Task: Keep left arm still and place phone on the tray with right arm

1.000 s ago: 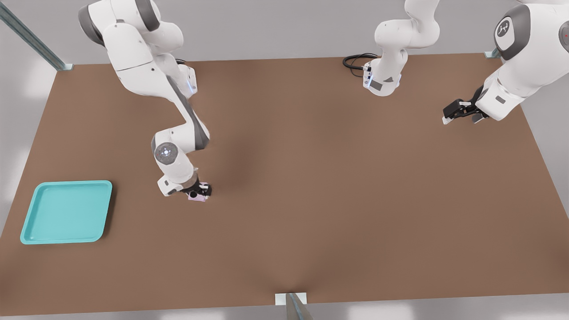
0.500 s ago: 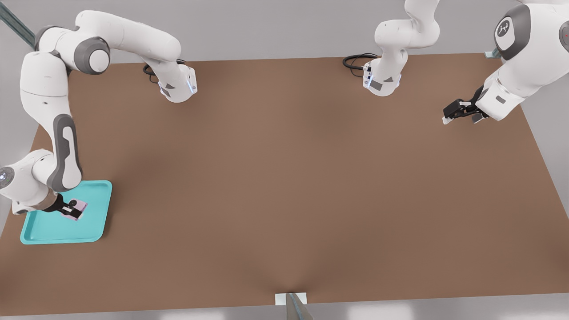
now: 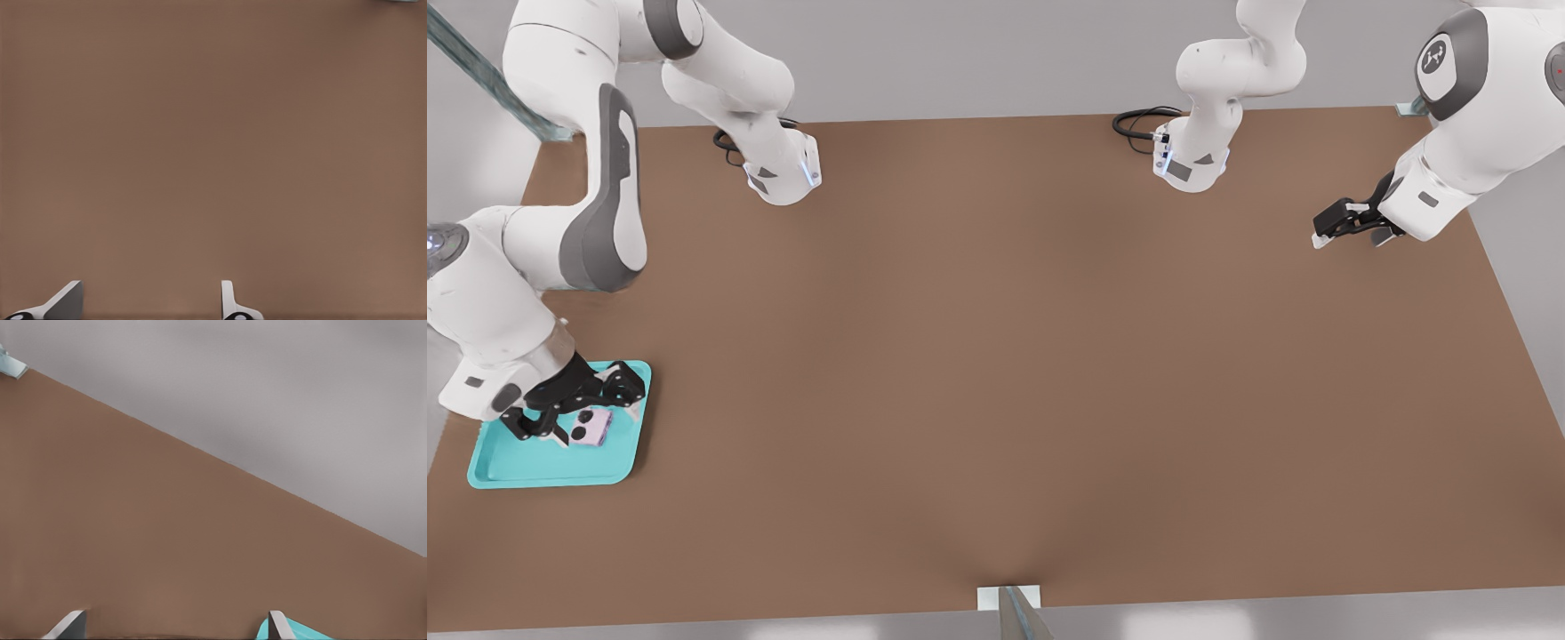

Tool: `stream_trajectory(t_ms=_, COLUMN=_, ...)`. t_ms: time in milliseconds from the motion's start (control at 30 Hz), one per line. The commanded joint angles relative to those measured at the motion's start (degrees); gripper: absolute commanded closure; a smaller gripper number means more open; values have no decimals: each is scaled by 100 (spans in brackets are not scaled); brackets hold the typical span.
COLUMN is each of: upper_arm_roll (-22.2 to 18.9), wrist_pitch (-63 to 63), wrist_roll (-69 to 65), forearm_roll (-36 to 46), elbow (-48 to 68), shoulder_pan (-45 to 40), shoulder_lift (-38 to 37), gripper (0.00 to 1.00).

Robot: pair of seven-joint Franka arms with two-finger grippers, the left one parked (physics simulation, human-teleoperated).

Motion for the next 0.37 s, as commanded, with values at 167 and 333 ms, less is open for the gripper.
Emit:
stream_trajectory(t_ms=167, upper_arm_roll=-168, wrist_pitch=-2974, wrist_roll=2571, forearm_roll=69, elbow=-19, shoulder_pan=273, shoulder_lift=-868, gripper=0)
stream_trajectory(t_ms=333, upper_arm_roll=-72, wrist_pitch=-2860, wrist_roll=2975, forearm_roll=34, elbow=-212, shoulder_pan=71, shoulder_lift=-1053, gripper=0)
